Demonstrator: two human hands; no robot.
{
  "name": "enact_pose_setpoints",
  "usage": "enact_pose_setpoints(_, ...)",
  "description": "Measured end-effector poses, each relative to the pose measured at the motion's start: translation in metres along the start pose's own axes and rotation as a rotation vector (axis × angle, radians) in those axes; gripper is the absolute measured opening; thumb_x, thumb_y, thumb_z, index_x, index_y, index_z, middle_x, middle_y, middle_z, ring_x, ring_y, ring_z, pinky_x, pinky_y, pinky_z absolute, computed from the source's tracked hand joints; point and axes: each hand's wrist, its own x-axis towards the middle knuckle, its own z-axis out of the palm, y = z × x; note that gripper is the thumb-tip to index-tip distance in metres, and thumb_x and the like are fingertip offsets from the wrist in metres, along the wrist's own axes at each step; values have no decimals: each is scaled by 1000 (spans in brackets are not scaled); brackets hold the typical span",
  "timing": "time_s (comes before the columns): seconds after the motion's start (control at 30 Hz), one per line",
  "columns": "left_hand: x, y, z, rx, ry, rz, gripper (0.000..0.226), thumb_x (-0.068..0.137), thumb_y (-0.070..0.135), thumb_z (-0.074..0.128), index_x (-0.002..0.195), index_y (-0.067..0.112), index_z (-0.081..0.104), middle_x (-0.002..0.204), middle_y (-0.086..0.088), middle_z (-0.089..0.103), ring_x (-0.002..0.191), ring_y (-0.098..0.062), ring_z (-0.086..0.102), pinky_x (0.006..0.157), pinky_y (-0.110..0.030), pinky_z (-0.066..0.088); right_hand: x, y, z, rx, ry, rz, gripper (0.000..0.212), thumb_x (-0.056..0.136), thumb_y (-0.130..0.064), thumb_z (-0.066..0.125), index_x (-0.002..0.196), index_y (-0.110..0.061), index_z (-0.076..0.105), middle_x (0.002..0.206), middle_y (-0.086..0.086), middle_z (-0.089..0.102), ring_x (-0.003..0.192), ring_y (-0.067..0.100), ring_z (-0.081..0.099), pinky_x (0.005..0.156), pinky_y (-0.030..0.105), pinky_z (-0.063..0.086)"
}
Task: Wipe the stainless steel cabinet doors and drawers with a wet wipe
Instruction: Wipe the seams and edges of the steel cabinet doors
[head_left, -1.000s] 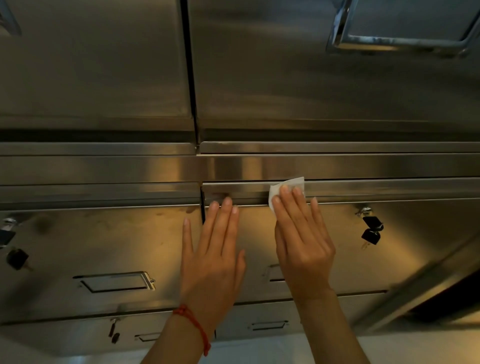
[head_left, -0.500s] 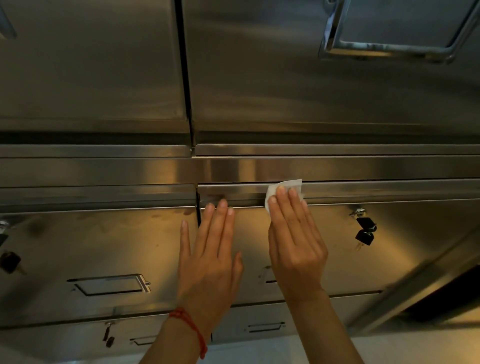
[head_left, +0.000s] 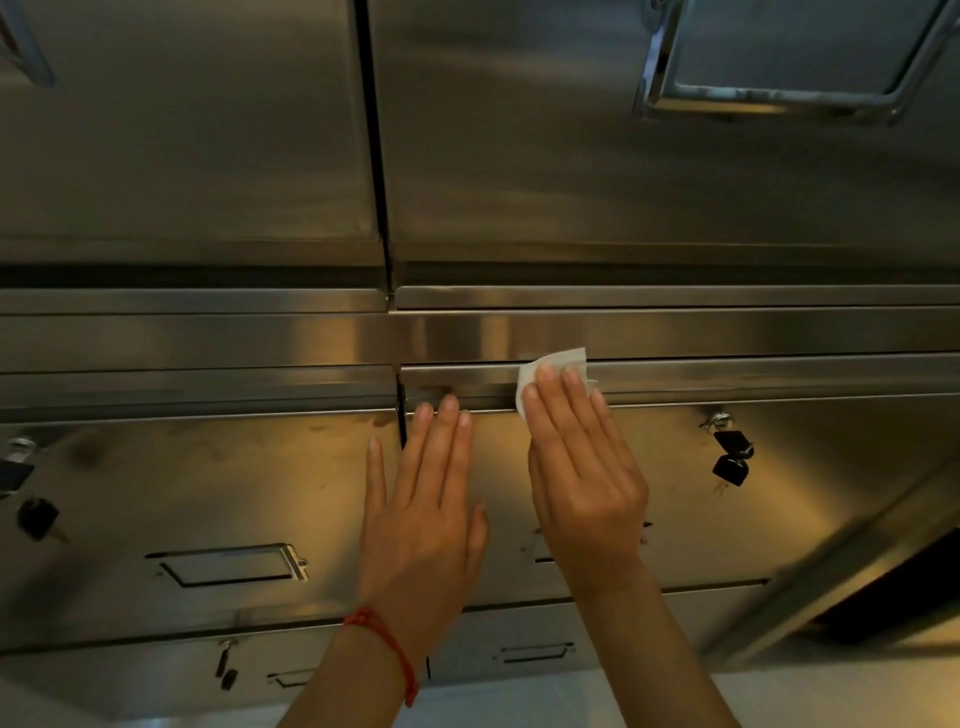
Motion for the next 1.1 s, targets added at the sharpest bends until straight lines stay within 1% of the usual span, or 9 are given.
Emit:
enact_pose_setpoints(0.1, 0, 1, -2, -18, -2, -1, 63, 83, 27, 39, 140, 2, 34, 147, -15, 29, 136, -28, 26, 103, -62, 25, 0, 6, -2, -15, -20, -26, 26, 90, -1, 59, 116, 0, 63, 126, 16, 57, 120, 29, 54, 101, 42, 43)
enact_pose_setpoints(0.3, 2, 0, -5, -3, -7, 7, 61, 81, 27, 39, 136, 0, 39, 145, -15, 34, 133, -32, 35, 101, -63, 29, -2, 5, -2, -17, 42, 72, 28, 85, 4, 63, 113, 4, 63, 122, 20, 58, 115, 33, 56, 99, 43, 44)
enact_pose_setpoints(0.5, 1, 1, -4, -21, -26, -8, 64, 81, 28, 39, 138, 1, 31, 145, -17, 34, 135, -29, 27, 102, -62, 28, 2, 2, -1, -8, -20, -27, 29, 89, 1, 60, 117, -1, 63, 126, 15, 57, 120, 28, 53, 99, 44, 46)
enact_pose_setpoints(0.67, 1, 2, -4, -33, -39, -13, 64, 81, 28, 39, 139, 2, 28, 146, -15, 30, 136, -28, 25, 102, -62, 30, -1, 6, -5, -40, 24, 66, 25, 90, -1, 56, 114, 1, 63, 123, 17, 59, 116, 32, 56, 98, 44, 45)
enact_pose_setpoints(0.73, 1, 2, -3, -33, -34, -12, 65, 81, 28, 39, 139, 2, 28, 147, -16, 30, 136, -28, 25, 105, -60, 28, 1, -3, -2, -22, 28, 76, 25, 89, 0, 57, 113, 2, 63, 122, 18, 59, 116, 32, 55, 100, 43, 44)
enact_pose_setpoints(0.8, 1, 3, -2, -47, -24, -13, 65, 81, 28, 38, 140, 2, 26, 147, -16, 28, 137, -28, 23, 110, -56, 21, 3, -9, 0, -12, 11, 42, 25, 92, -2, 53, 114, 0, 64, 123, 16, 59, 118, 30, 55, 101, 42, 42)
enact_pose_setpoints(0.87, 0, 3, -1, -65, -15, -16, 66, 82, 29, 38, 140, 2, 25, 147, -16, 27, 137, -29, 22, 110, -51, 17, 3, -7, 0, -19, -14, 3, 26, 94, -3, 52, 116, -3, 64, 125, 14, 58, 119, 28, 54, 101, 42, 42)
enact_pose_setpoints(0.97, 0, 3, -3, -64, -21, -12, 67, 81, 29, 39, 141, 3, 25, 148, -15, 26, 137, -28, 22, 110, -56, 22, 0, 4, -4, -45, -26, -2, 27, 92, -2, 55, 117, -3, 64, 127, 13, 57, 120, 27, 53, 101, 44, 43)
enact_pose_setpoints(1.1, 1, 1, -3, -49, -24, -2, 66, 81, 29, 39, 140, 2, 26, 147, -14, 26, 137, -28, 23, 103, -62, 26, -2, 0, -3, -37, 10, 75, 27, 88, 0, 58, 115, 0, 64, 124, 16, 58, 118, 31, 54, 100, 44, 43)
